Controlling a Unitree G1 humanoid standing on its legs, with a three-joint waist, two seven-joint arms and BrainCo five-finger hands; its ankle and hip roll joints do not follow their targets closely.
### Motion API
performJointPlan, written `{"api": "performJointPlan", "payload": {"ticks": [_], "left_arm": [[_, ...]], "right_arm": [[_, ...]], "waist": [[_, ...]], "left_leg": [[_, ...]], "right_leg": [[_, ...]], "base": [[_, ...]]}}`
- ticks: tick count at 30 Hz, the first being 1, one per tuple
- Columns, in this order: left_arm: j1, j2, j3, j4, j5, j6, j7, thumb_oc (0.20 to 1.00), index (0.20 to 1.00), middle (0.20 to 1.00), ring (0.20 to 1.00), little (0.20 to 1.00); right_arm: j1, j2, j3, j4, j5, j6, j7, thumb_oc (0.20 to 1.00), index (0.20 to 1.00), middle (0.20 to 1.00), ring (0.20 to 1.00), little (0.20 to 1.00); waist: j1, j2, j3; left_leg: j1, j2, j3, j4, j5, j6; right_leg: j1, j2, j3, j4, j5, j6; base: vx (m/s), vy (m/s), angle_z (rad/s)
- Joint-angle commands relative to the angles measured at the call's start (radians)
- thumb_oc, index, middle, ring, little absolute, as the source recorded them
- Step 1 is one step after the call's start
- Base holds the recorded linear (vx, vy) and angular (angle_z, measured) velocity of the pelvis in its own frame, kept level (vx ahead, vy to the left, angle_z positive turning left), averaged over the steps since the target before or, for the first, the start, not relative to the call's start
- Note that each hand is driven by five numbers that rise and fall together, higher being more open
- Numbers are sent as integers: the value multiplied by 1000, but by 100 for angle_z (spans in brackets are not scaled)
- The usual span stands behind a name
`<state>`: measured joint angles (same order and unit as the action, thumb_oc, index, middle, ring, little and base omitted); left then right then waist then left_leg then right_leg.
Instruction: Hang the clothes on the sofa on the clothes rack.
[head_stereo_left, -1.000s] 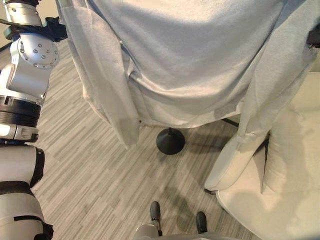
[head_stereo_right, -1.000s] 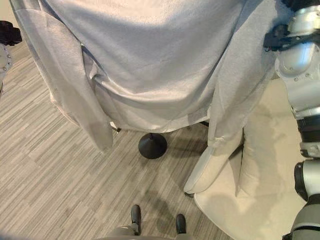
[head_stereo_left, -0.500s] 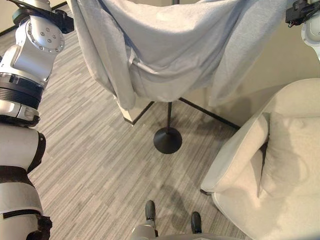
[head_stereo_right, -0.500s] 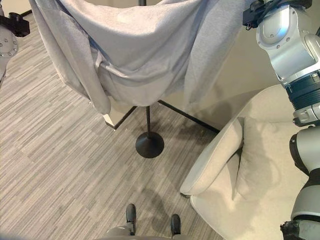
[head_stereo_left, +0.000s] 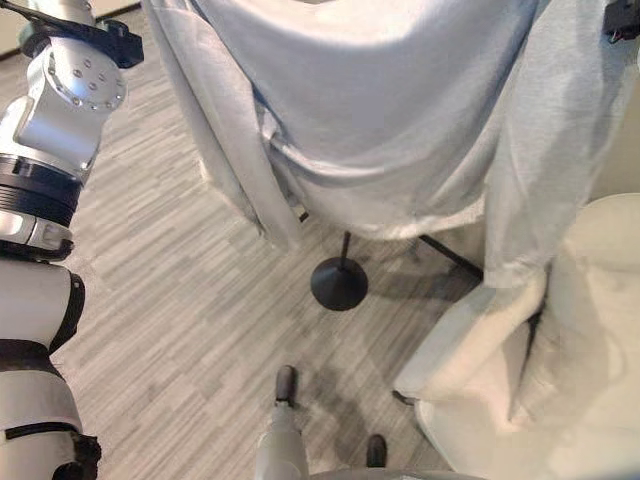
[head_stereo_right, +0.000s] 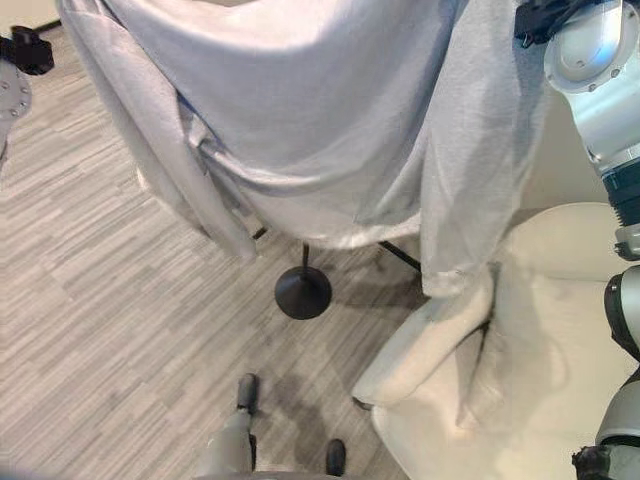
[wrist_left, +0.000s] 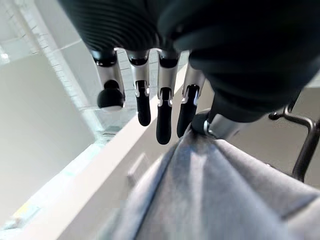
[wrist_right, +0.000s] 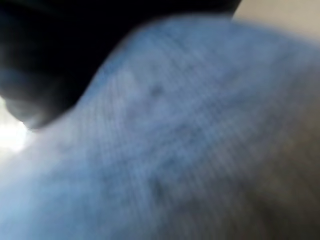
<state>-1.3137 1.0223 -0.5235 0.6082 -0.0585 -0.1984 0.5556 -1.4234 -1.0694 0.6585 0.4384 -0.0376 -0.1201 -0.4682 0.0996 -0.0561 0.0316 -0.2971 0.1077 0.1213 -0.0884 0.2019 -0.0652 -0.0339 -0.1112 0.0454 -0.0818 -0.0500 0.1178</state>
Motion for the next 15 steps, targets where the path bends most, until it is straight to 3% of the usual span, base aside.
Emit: {"api": "performJointPlan", "payload": {"ticks": [1,3,4,7,10,15], "left_arm": [[-131,-21,15,19,19,-23,27,200,200,200,200,200],[-146,-22,6,16,16,-24,29,200,200,200,200,200],[-150,-30,12,7,14,-23,26,200,200,200,200,200],[-176,-44,-1,14,11,-25,20,200,200,200,200,200],[-185,-46,-15,20,18,-22,7,200,200,200,200,200],[-173,-57,-8,7,31,-30,4,200,200,200,200,200]], "right_arm": [[-130,-45,-27,23,2,7,-22,200,200,200,200,200],[-147,-45,-21,24,6,10,-30,200,200,200,200,200],[-141,-50,-27,19,7,14,-24,200,200,200,200,200],[-142,-50,-22,22,1,15,-24,200,200,200,200,200],[-124,-58,-24,19,-14,22,-30,200,200,200,200,200],[-87,-55,-41,46,-16,28,-17,200,200,200,200,200]], "waist": [[7,-28,-47],[6,-31,-52],[-9,-26,-48],[-14,-16,-50],[-54,1,-20],[-59,-13,6]], "left_leg": [[80,-14,29,3,-101,-94],[91,-28,42,3,-115,-82],[101,-39,43,1,-130,-75],[102,-38,60,1,-150,-70],[123,-54,58,1,-177,-55],[171,-54,74,1,-177,-60]], "right_leg": [[66,-75,8,47,12,144],[37,-85,44,73,85,144],[7,-75,97,78,136,144],[-44,-51,118,49,122,144],[-160,9,111,35,91,144],[-128,11,86,0,119,144]], "base": [[173,271,-50],[139,180,-24],[113,139,-34],[79,112,-31],[108,71,-29],[88,-33,30]]}}
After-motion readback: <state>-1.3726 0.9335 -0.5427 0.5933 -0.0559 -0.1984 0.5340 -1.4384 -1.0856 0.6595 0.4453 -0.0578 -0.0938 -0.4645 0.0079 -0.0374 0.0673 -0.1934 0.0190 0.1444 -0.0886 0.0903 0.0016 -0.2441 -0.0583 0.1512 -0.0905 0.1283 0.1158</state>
